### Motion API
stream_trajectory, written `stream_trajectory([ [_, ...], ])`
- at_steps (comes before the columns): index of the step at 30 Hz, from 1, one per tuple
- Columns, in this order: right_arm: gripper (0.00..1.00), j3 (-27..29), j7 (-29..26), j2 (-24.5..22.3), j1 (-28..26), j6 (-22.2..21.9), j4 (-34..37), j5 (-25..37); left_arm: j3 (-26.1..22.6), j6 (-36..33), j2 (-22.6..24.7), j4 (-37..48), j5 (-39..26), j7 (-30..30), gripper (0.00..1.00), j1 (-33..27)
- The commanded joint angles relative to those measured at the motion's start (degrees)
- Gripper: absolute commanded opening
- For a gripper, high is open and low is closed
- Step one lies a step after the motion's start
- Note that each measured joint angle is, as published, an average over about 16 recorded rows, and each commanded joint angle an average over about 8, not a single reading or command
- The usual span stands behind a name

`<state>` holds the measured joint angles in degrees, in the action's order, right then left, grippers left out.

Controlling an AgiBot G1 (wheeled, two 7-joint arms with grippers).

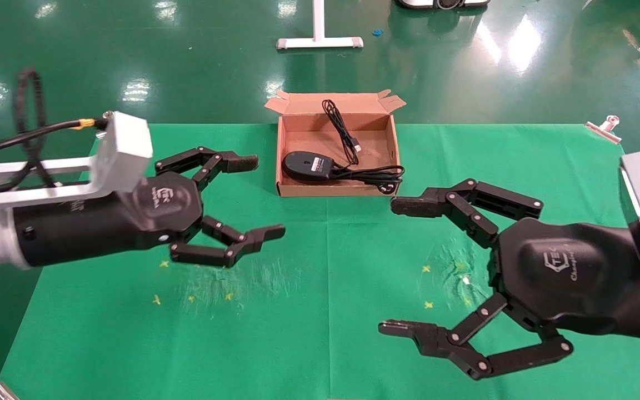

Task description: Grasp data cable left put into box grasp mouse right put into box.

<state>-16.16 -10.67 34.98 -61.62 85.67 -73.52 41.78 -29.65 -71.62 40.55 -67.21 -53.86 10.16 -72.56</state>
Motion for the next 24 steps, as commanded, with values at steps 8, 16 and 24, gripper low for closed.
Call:
stream_trajectory([
  [8, 1.00, 0.0, 0.0, 0.0, 0.0, 0.0, 0.0, 0.0, 6.7, -7.0, -2.7, -3.1, 5.9, 0.3, 1.00, 5.4],
  [16, 1.00, -0.1, 0.0, 0.0, 0.0, 0.0, 0.0, -0.1, 12.4, -12.8, -5.0, -5.8, 10.9, 0.5, 1.00, 10.0],
  [24, 1.00, -0.1, 0.0, -0.1, 0.0, 0.0, 0.0, -0.1, 14.8, -15.3, -6.0, -6.9, 13.1, 0.6, 1.00, 12.0],
])
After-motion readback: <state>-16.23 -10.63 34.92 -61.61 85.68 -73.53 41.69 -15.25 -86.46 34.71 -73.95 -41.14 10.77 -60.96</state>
